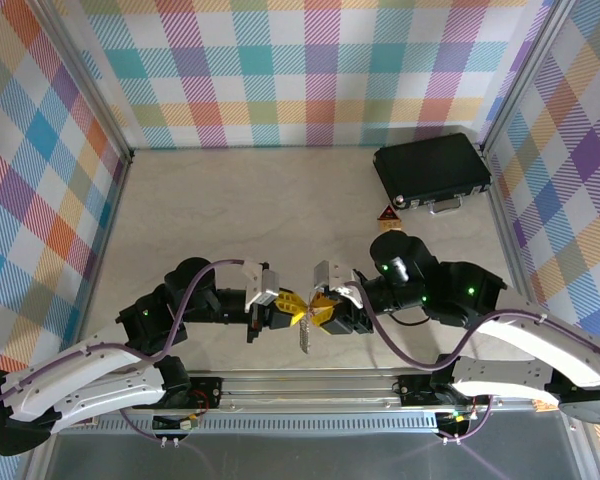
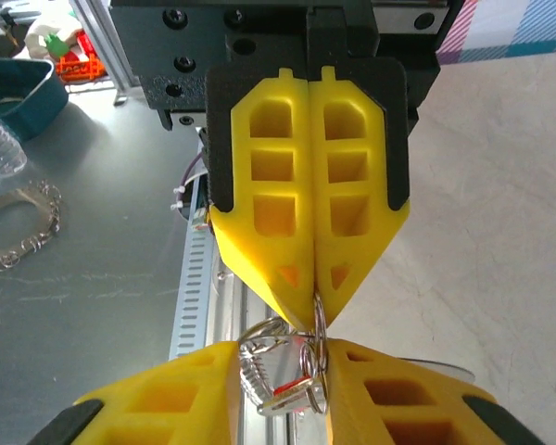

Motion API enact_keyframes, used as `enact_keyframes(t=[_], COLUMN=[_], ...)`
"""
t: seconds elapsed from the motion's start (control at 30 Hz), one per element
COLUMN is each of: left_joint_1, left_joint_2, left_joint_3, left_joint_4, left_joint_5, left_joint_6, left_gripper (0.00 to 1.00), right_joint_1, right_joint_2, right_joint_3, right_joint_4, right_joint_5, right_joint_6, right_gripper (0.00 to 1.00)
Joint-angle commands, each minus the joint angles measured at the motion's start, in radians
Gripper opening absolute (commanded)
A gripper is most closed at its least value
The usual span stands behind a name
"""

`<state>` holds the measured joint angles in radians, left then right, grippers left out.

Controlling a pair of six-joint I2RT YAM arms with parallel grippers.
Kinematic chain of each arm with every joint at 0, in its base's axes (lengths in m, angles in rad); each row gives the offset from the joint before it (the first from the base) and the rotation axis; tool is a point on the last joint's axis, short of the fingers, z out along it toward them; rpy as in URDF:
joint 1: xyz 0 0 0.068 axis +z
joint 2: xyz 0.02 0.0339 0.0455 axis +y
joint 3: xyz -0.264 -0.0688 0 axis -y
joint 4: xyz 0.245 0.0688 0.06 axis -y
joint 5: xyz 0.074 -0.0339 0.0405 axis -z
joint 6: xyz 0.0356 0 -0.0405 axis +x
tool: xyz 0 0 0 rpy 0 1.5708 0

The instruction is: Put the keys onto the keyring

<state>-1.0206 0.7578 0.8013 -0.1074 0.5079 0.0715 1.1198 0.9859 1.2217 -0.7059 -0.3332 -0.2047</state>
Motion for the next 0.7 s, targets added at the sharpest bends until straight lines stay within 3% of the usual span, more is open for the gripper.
enact_keyframes(t=[0.0, 0.67], left_joint_1=[-0.004, -0.006], left_joint_2=[-0.008, -0.039], left_joint_3=[-0.006, -0.042], left_joint_4=[0.119, 0.235], left_joint_5=[0.033, 0.087], left_joint_6=[-0.025, -0.092], left_gripper=[0.00, 0.00], right_joint_1=[0.007, 0.006], right_joint_2=[-0.024, -0.069], right_joint_3=[-0.017, -0.071], right_joint_4=[0.070, 0.122], right_joint_5=[-0.010, 0.000], right_joint_6=[0.042, 0.067], right_gripper=[0.29, 0.26])
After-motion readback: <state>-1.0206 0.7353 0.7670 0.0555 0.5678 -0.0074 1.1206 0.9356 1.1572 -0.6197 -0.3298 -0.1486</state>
